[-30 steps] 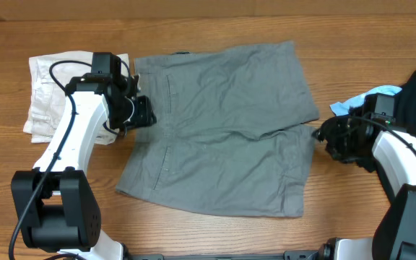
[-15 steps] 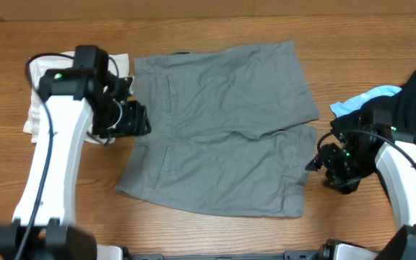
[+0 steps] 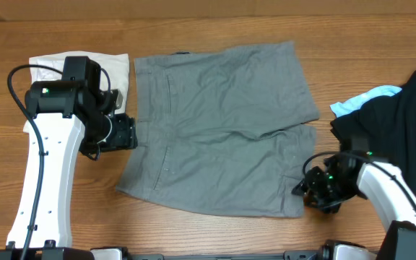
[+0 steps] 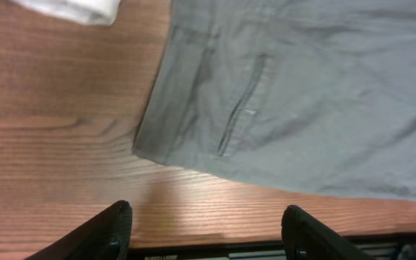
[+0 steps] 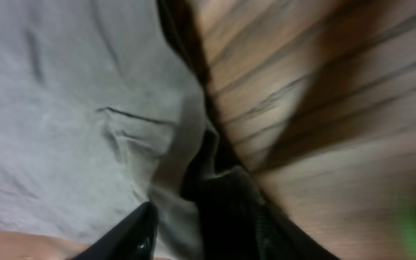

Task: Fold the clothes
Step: 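Move both grippers to the bottom hem corners of the shorts, then grasp the bottom hem corners with both grippers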

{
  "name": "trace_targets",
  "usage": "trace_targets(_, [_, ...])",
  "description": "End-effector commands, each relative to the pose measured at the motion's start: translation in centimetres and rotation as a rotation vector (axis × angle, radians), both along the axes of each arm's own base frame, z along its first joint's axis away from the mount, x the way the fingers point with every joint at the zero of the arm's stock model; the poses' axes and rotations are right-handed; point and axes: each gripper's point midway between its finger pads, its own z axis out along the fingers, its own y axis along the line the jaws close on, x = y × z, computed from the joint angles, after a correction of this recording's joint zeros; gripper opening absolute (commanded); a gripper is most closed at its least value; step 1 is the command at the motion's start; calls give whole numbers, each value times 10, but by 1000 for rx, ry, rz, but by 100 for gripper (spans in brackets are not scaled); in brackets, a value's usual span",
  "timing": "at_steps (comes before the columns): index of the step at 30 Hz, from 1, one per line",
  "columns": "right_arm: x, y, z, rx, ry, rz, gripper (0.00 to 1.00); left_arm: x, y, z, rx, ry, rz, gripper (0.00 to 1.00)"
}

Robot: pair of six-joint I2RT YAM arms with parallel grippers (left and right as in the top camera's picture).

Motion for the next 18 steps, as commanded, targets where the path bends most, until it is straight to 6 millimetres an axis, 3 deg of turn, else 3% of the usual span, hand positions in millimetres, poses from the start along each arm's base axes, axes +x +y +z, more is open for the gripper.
trace_targets(1, [-6, 12, -2, 37, 4, 2, 18, -7, 16, -19, 53, 43, 52, 71])
trace_targets(3, [-8, 8, -3, 10, 31, -26, 9, -13, 23, -32, 72, 72, 66, 73])
trace_targets(8, [-16, -26, -3, -198, 141, -146, 9, -31, 36, -67, 90, 146, 102, 72])
trace_targets(9, [-14, -31, -1, -221, 147, -168, 13, -35, 35, -73, 83, 160, 105, 72])
trace_targets(14, [-8, -30, 4, -205, 130, -178, 55, -49, 24, -98, 27, 203, 105, 77])
trace_targets(18, [-5, -29, 4, -198, 116, -180, 62, -52, 26, -114, 39, 203, 146, 83])
